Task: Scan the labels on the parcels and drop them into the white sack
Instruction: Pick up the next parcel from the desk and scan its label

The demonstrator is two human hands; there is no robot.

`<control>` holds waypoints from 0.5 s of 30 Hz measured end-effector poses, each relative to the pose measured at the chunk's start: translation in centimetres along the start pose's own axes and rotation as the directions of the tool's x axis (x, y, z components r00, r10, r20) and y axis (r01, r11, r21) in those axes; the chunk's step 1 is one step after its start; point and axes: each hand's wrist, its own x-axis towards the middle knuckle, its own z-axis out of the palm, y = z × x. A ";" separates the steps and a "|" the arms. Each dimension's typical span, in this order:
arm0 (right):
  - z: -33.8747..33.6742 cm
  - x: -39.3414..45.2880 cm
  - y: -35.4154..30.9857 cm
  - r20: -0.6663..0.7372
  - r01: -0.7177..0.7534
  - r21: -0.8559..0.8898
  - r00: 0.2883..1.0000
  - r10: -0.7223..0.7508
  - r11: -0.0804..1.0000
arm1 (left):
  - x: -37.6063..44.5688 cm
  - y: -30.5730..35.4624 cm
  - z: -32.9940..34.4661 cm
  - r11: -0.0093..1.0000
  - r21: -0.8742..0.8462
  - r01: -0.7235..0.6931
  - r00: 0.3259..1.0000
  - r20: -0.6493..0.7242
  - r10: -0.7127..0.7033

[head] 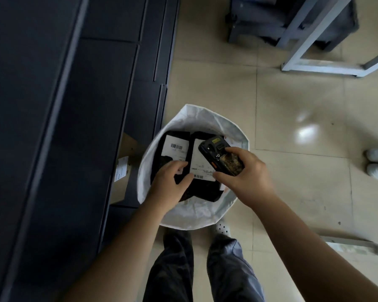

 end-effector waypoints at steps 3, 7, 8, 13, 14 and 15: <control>-1.9 -0.6 -2.6 0.001 0.082 -0.017 0.997 -0.082 0.996 | -1.7 3.2 -2.8 0.997 0.055 -0.049 0.994 -0.095 0.054; -5.5 -1.7 -7.0 0.012 0.224 -0.001 0.975 -0.224 0.975 | -5.5 8.4 -7.0 0.986 0.122 -0.111 0.952 -0.271 0.141; -6.5 -2.1 -8.3 0.022 0.268 0.002 0.963 -0.268 0.964 | -6.9 10.0 -8.2 0.983 0.137 -0.118 0.935 -0.319 0.156; -11.8 -5.6 -15.5 0.064 0.465 0.020 0.883 -0.465 0.885 | -15.4 16.9 -13.5 0.978 0.192 -0.077 0.828 -0.534 0.170; -12.6 -6.6 -16.8 0.069 0.501 0.031 0.862 -0.502 0.865 | -17.2 18.1 -14.3 0.980 0.189 -0.068 0.802 -0.573 0.166; -13.4 -7.6 -18.1 0.071 0.537 0.045 0.839 -0.539 0.842 | -19.0 19.1 -15.0 0.982 0.181 -0.061 0.775 -0.611 0.161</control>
